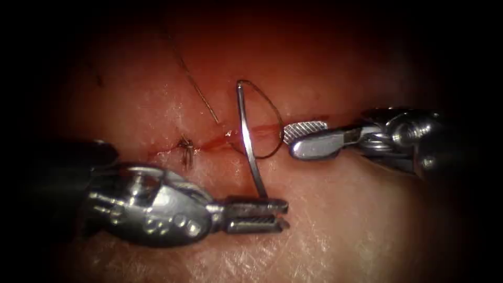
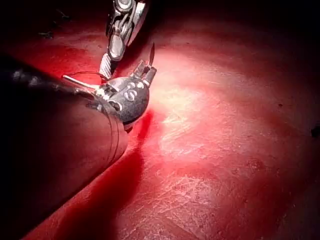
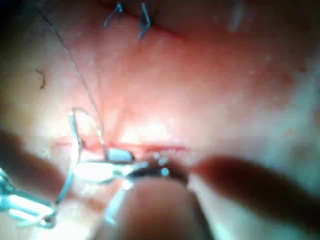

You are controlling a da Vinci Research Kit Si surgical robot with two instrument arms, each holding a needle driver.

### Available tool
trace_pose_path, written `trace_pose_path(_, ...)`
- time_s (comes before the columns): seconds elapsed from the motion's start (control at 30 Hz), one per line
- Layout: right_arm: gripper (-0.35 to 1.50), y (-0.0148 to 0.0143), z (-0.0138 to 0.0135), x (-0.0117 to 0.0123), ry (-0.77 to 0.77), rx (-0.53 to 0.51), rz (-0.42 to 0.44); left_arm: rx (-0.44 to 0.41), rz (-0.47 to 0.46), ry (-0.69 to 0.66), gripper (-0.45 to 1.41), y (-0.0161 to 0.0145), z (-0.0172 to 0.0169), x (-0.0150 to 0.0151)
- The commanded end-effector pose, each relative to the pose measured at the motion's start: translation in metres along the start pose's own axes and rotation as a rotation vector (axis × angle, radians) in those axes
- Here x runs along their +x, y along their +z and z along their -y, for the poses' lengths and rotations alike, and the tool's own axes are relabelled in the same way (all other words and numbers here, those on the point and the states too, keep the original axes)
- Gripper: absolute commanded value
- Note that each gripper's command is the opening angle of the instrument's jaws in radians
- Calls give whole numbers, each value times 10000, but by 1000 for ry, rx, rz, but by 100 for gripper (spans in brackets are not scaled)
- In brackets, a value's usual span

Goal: Wound Closure

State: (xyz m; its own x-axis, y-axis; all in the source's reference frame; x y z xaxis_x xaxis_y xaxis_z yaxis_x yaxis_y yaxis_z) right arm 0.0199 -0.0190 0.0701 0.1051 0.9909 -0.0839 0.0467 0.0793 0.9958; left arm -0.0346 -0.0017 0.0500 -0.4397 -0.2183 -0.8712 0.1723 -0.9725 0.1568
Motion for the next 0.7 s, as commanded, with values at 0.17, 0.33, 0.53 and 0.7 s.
trace_pose_path(0.17, 133, 3, 7, -13, -93, 4, 12, -4, 9, 7, -45, 10, -5, -8)
trace_pose_path(0.33, 126, 13, 30, -12, -83, 18, 22, -5, 23, 19, -45, 12, -7, -9)
trace_pose_path(0.53, 126, 41, 15, 3, -84, 3, 27, -15, 60, 83, -45, 17, -16, 0)
trace_pose_path(0.7, 126, 55, 9, 12, -82, -13, 62, -14, 72, 92, -45, 18, -17, 1)
